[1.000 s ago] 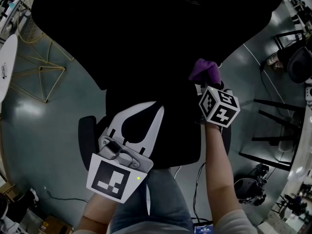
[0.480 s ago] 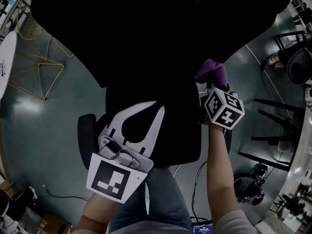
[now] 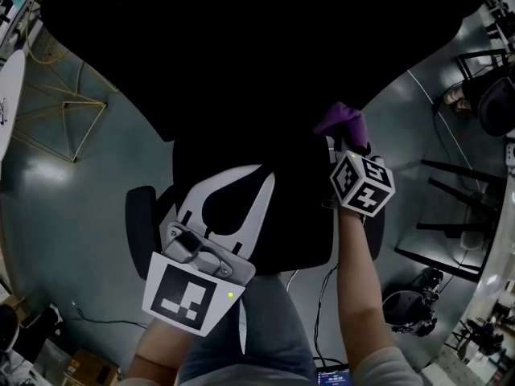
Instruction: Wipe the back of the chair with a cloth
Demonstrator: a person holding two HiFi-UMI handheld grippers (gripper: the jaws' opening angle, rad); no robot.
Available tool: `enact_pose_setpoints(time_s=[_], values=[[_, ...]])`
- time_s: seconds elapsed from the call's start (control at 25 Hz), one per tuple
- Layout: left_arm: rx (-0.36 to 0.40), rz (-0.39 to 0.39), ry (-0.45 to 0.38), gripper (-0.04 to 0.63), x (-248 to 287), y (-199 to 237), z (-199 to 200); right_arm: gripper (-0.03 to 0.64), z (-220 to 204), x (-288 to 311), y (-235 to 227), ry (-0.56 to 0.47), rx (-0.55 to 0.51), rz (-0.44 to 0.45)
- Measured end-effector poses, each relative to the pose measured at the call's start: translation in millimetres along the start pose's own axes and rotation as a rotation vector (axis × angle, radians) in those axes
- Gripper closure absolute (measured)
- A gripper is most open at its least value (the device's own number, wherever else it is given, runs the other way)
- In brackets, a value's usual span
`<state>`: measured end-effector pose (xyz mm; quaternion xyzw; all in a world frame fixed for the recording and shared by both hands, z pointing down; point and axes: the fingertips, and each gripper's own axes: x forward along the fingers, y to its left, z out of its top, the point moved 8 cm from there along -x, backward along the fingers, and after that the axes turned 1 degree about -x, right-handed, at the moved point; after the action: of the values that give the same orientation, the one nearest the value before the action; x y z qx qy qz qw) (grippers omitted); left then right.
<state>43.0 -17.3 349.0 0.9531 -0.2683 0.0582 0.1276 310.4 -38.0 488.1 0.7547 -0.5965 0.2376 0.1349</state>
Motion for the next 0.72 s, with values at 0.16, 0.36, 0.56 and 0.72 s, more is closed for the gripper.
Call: enact_pose_setpoints(time_s=[0.16, 0.36, 0.56, 0.72], values=[[0.000, 0.010, 0.004, 0.583, -0.3, 1.2, -3.1, 0.571, -14.6, 5.3, 1.3, 0.035, -0.015, 0.007], [-0.001, 0.020, 0.002, 0.583, -4.7, 4.0, -6.3, 0.571, -16.2, 7.0, 5.7, 0.041, -0.010, 0.001], [-0.004, 0.037, -0.004, 0.583, -12.1, 6.0, -8.6, 0.571, -16.5, 7.4, 12.8, 0.033, -0.017, -0.002], [-0.003, 0.065, -0.005, 0.583, -20.4, 10.9, -11.0, 0.571, -15.2, 10.6, 25.7, 0.025, -0.033, 0.011]])
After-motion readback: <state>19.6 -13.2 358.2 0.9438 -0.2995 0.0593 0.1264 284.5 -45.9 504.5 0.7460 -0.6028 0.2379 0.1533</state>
